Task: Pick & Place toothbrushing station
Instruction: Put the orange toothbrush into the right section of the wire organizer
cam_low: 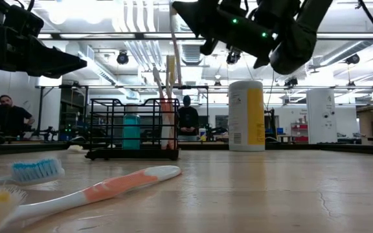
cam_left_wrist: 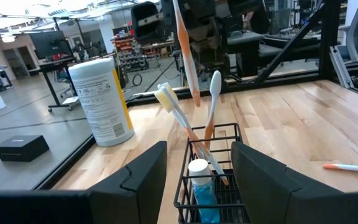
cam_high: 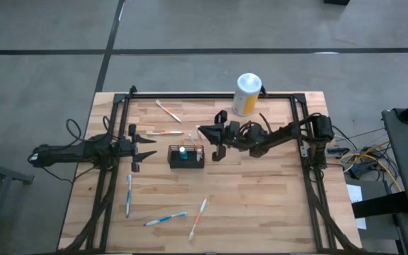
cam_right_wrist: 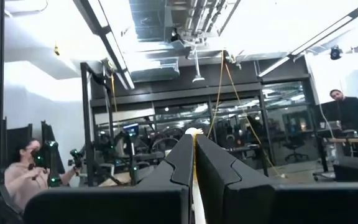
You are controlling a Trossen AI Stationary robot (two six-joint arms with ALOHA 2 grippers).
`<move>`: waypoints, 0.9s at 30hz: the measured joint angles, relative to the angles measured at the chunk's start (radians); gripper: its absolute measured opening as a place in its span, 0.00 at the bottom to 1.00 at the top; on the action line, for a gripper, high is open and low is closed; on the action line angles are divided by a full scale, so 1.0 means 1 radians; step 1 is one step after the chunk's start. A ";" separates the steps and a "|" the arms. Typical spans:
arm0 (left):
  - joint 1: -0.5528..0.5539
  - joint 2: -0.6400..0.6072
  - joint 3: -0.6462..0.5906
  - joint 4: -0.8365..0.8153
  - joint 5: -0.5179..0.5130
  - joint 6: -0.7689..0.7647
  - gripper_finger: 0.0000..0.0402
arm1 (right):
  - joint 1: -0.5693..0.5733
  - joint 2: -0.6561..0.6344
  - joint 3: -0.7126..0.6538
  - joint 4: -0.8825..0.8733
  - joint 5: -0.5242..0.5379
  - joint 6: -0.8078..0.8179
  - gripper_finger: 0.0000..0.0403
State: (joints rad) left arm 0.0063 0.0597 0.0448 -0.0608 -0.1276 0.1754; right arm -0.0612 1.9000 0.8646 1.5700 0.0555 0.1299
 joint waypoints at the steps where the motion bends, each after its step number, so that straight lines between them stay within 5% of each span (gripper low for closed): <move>1: 0.000 0.000 0.000 0.000 0.000 0.000 0.46 | 0.000 0.010 0.007 0.000 -0.001 -0.001 0.02; 9: 0.000 0.000 0.000 0.000 0.000 0.000 0.46 | 0.000 0.114 0.076 -0.001 -0.003 0.034 0.02; 27: 0.000 0.000 0.000 0.000 0.000 0.000 0.46 | -0.009 0.112 0.014 0.000 -0.002 0.074 0.02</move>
State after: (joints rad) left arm 0.0059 0.0601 0.0448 -0.0608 -0.1276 0.1753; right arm -0.0697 2.0117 0.8784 1.5703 0.0536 0.2035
